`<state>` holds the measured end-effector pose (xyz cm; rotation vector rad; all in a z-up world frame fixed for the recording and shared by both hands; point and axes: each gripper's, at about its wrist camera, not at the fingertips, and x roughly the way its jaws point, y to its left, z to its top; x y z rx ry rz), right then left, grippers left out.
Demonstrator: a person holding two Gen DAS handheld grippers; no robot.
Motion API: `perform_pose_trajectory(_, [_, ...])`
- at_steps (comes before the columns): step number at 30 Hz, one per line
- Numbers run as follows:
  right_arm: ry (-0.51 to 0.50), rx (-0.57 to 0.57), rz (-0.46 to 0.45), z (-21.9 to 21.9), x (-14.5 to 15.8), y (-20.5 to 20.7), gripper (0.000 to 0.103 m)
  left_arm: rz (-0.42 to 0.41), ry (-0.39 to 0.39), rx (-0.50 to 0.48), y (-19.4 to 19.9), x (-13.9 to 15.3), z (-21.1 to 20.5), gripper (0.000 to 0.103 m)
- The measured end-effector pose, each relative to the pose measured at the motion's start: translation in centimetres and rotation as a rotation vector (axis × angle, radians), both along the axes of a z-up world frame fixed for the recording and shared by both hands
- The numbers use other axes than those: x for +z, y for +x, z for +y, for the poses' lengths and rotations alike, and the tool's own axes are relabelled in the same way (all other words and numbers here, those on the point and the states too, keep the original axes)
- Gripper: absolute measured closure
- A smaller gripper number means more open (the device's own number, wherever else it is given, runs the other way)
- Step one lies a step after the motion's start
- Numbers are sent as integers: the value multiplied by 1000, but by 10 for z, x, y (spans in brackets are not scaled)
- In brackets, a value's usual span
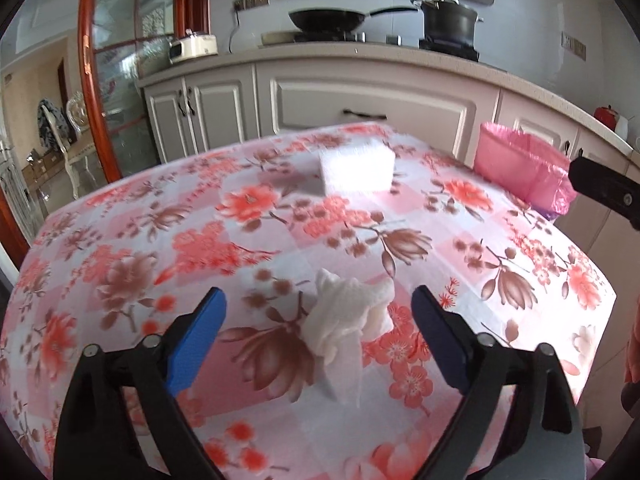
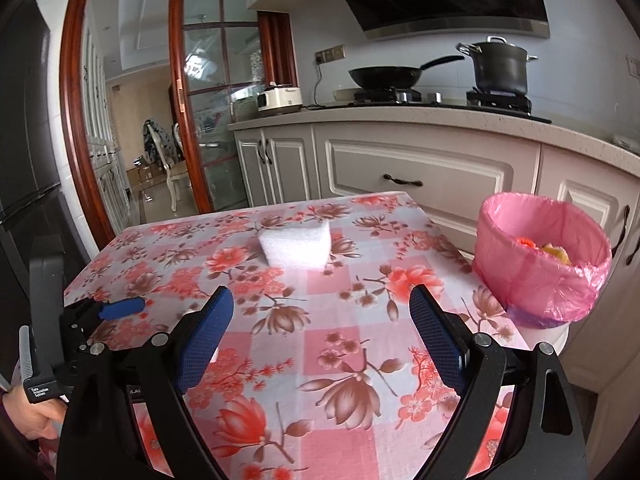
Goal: Collect trash
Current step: 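Grasp the crumpled white cloth with the left tool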
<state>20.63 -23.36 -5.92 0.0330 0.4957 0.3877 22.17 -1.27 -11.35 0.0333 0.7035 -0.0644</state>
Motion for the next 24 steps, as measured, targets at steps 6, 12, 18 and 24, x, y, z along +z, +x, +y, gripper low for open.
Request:
perform_pose_trajectory(6, [-12, 2, 10, 3, -5, 21, 18, 59, -12, -12, 15, -13, -1, 29])
perform_pose_trajectory(12, [-19, 8, 42, 16, -12, 47, 18, 117, -19, -36, 25, -21, -4, 48])
perform_pose_trajectory(18, [-44, 30, 84, 40, -25, 78, 18, 123, -42, -49, 26, -23, -2, 71])
perform_pose_trajectory(24, [-82, 77, 128, 67, -40, 117, 18, 53, 0, -26, 24, -12, 7, 75])
